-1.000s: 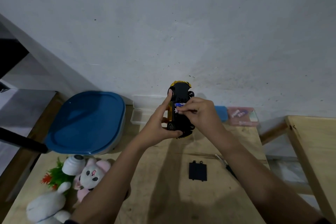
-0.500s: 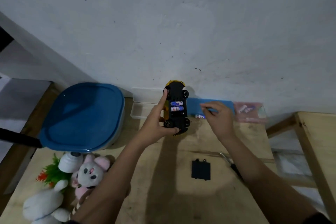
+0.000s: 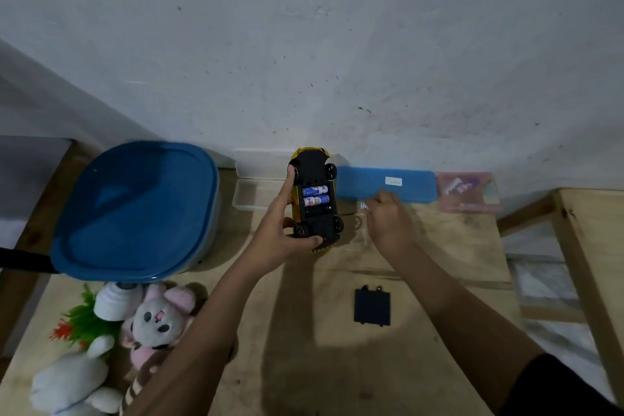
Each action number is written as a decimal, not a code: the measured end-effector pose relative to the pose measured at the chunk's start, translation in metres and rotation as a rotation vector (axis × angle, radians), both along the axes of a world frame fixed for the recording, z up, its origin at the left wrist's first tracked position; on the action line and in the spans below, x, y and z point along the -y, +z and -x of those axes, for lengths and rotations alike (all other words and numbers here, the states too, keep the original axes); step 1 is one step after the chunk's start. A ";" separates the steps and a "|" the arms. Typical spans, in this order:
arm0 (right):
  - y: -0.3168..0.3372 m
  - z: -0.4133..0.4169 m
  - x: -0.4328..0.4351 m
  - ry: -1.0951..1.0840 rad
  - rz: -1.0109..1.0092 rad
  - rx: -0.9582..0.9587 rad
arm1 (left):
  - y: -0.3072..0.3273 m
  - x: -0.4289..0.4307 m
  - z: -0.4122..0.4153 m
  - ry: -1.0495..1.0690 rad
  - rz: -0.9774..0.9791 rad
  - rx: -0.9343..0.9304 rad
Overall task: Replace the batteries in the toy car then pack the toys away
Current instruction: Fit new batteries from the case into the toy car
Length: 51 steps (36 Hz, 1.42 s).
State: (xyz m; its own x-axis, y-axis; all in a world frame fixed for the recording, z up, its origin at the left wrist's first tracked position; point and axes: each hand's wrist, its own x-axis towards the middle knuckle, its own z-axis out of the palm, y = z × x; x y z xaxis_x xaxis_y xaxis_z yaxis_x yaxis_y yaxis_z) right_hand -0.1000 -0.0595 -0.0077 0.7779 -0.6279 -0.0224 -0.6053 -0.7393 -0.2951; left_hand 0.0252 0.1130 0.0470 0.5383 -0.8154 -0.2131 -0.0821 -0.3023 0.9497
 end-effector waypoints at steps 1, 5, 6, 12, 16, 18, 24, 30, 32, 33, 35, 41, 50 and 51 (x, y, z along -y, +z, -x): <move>0.000 -0.001 0.000 -0.006 0.000 -0.031 | 0.000 0.000 0.000 0.002 0.004 0.000; -0.002 0.002 0.000 -0.007 0.001 -0.073 | 0.001 0.001 0.000 0.022 0.031 -0.018; -0.003 0.003 0.001 -0.017 -0.019 -0.053 | 0.002 0.001 0.000 0.030 0.036 -0.023; 0.016 0.005 0.003 -0.171 -0.364 0.349 | 0.009 0.005 -0.001 0.048 0.059 -0.039; 0.059 0.002 0.000 -0.231 -0.620 0.671 | 0.020 0.014 0.002 0.076 0.104 -0.059; 0.081 0.001 -0.003 -0.174 -0.702 0.805 | 0.025 0.018 0.005 0.078 0.127 -0.064; 0.119 -0.002 -0.015 -0.044 -0.673 0.948 | 0.045 0.030 0.015 0.053 0.216 -0.046; 0.125 0.003 -0.018 -0.005 -0.250 0.944 | 0.062 0.032 0.019 0.022 0.275 -0.023; 0.127 0.005 -0.019 -0.033 -0.275 0.953 | 0.067 0.030 0.018 0.003 0.283 -0.006; 0.128 0.006 -0.021 -0.040 -0.301 0.955 | 0.071 0.028 0.019 -0.013 0.288 0.003; 0.130 0.007 -0.025 -0.041 -0.321 0.975 | 0.077 0.027 0.019 -0.046 0.290 0.013; 0.148 0.010 -0.028 0.028 -0.300 0.945 | 0.095 0.016 0.018 -0.080 0.291 0.006; 0.192 0.022 -0.038 0.099 -0.465 0.998 | 0.132 0.000 0.021 -0.188 0.304 0.053; 0.195 0.022 -0.042 0.095 -0.453 1.019 | 0.136 -0.002 0.023 -0.193 0.309 0.064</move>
State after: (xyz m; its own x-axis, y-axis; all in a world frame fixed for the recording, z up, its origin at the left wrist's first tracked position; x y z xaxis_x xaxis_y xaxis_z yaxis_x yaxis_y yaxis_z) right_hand -0.1219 -0.0177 0.1873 0.6078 -0.6602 0.4414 0.1266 -0.4681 -0.8745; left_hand 0.0023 0.1147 0.1830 0.3726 -0.9238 0.0881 -0.1713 0.0249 0.9849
